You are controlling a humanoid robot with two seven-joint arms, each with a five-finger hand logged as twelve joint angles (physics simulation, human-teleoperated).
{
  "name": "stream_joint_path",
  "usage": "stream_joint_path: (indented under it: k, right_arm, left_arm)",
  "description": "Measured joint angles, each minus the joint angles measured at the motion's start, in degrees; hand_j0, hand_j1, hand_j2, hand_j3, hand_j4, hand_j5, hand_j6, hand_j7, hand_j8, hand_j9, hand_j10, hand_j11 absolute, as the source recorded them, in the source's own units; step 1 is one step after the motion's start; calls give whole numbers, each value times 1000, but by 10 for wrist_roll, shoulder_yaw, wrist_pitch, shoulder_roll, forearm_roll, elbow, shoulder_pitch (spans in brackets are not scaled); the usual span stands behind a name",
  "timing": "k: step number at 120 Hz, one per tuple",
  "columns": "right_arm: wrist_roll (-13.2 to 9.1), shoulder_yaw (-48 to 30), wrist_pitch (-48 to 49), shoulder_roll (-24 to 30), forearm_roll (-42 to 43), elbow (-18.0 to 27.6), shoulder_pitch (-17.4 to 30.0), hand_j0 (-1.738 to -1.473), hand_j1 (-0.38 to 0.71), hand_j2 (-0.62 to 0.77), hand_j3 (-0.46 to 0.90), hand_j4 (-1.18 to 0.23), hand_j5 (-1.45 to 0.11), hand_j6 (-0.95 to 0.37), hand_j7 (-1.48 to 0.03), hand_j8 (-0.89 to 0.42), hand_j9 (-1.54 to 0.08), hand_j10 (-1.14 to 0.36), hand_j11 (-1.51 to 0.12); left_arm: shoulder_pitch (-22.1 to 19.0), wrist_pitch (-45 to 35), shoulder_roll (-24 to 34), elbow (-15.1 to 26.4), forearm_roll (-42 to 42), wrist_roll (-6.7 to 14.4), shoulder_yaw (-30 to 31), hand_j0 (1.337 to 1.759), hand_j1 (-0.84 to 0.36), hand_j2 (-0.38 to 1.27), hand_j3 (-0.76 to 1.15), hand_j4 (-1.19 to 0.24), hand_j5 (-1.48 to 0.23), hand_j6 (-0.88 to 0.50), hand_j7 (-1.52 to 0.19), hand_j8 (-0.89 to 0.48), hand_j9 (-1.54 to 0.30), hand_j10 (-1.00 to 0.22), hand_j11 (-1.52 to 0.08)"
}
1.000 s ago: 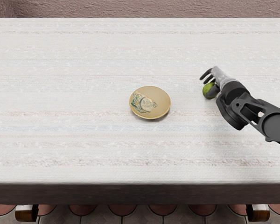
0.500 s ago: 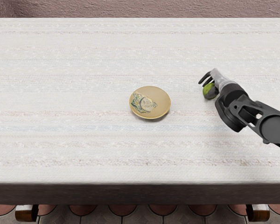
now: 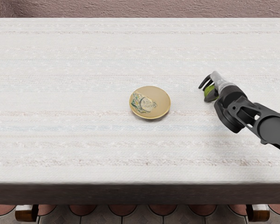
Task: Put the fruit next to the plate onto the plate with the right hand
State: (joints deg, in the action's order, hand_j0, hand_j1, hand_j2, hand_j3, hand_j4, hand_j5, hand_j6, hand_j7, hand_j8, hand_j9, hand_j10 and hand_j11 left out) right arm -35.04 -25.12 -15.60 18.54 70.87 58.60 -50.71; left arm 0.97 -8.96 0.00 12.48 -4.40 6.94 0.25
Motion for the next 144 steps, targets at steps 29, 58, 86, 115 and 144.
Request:
stream_joint_path:
  k: [29, 58, 86, 115, 144]
  right_arm:
    - [0, -6, 5, 4, -36, 1, -8, -1646, 274, 90, 0, -745, -959, -590, -962, -342, -981, -396, -1010]
    - [0, -8, 17, 9, -99, 3, -50, -1646, 235, 34, 0, -740, -969, -635, -963, -367, -983, -424, -1007]
    - [0, -74, 97, 10, -147, 51, -67, -1647, 223, 27, 0, -735, -977, -646, -963, -376, -986, -437, -1005]
    - [0, -96, 124, 8, -186, 120, -67, -1647, 218, 24, 0, -731, -984, -649, -963, -378, -990, -440, -1003]
    - [0, -89, 127, -42, -191, 135, -53, -1648, 215, 34, 0, -714, -983, -655, -950, -383, -986, -449, -994]
  left_arm:
    - [0, 0, 0, 0, 0, 0, 0, 1658, 344, 1, 0, -4, -5, -4, -5, -4, -5, -4, -5]
    - [0, 0, 0, 0, 0, 0, 0, 1658, 345, 1, 0, -4, -5, -4, -5, -4, -5, -4, -5]
    - [0, 0, 0, 0, 0, 0, 0, 1658, 345, 1, 0, -4, -5, -4, -5, -4, -5, -4, -5]
    - [0, 0, 0, 0, 0, 0, 0, 1658, 345, 1, 0, -4, -5, -4, -5, -4, -5, -4, -5]
    - [0, 0, 0, 0, 0, 0, 0, 1658, 345, 1, 0, -4, -5, -4, -5, -4, -5, -4, -5]
